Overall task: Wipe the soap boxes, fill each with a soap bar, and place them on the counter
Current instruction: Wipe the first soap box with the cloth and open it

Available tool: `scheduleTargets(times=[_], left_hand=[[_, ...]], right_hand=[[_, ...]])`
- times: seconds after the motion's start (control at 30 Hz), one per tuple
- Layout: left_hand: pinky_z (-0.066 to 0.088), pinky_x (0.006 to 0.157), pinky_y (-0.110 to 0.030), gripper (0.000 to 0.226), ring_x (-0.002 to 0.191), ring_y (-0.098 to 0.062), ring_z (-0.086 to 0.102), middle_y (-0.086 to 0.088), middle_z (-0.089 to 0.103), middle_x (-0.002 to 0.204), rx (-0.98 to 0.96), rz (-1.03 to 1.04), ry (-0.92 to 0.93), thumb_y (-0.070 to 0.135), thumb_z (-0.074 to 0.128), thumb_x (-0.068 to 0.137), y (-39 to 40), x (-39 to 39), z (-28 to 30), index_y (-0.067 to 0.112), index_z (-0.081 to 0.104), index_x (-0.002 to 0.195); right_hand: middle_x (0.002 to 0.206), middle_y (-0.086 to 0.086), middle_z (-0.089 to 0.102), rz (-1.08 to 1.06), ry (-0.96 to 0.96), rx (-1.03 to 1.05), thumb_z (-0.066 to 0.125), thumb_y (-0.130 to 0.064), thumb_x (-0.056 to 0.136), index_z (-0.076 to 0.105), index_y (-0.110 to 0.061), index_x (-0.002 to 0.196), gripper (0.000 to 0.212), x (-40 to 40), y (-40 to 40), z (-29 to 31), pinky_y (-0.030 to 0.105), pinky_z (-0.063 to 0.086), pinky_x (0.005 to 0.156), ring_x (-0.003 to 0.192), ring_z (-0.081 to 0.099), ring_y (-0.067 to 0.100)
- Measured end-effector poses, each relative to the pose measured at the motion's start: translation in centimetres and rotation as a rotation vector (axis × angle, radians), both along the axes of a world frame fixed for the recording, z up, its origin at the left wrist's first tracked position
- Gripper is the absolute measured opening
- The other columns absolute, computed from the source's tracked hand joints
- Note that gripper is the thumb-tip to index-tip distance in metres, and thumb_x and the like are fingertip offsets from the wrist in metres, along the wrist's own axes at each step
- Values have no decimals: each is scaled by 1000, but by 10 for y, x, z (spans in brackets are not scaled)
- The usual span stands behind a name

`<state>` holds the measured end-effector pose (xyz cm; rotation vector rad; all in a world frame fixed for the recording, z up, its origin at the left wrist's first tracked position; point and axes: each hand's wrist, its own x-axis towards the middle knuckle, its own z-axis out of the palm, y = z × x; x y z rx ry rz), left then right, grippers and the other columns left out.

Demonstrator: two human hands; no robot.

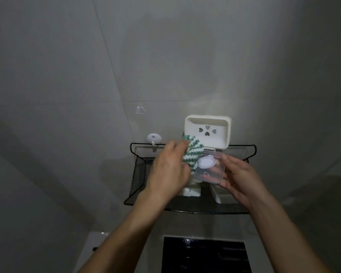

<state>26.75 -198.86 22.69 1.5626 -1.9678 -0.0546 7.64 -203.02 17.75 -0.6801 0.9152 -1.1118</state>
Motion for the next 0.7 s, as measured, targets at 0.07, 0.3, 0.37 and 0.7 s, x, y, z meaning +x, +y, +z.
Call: scheduleTargets(times=[0.07,0.3,0.37,0.7], left_hand=[[55,84,-32,45,91,-19,57,-6,45,120,43,-35,-142,12,57,92,0,-8,-8,14,52,137],[47,66,-34,28,79,-20,50,-6,41,113,219,78,-350,24,50,95,-4,-11,-8,12,52,120],[46,66,-36,29,82,-24,53,-9,41,115,259,100,-340,23,49,94,-5,-16,-8,9,51,119],[46,90,-40,41,99,-21,51,2,43,98,286,-179,-117,20,55,92,-10,-30,11,30,58,132]], right_hand=[[113,20,73,2,17,-14,50,-14,103,67,2,117,28,4,0,0,45,63,70,103,72,35],[112,21,73,-12,28,-33,48,-10,103,68,2,113,25,4,0,-1,50,63,74,104,72,35],[112,21,73,-13,22,-36,49,-10,103,68,2,112,25,6,0,-1,49,63,74,104,72,35],[104,21,74,46,-79,-37,48,-15,104,65,3,115,27,15,-1,0,37,62,64,87,75,26]])
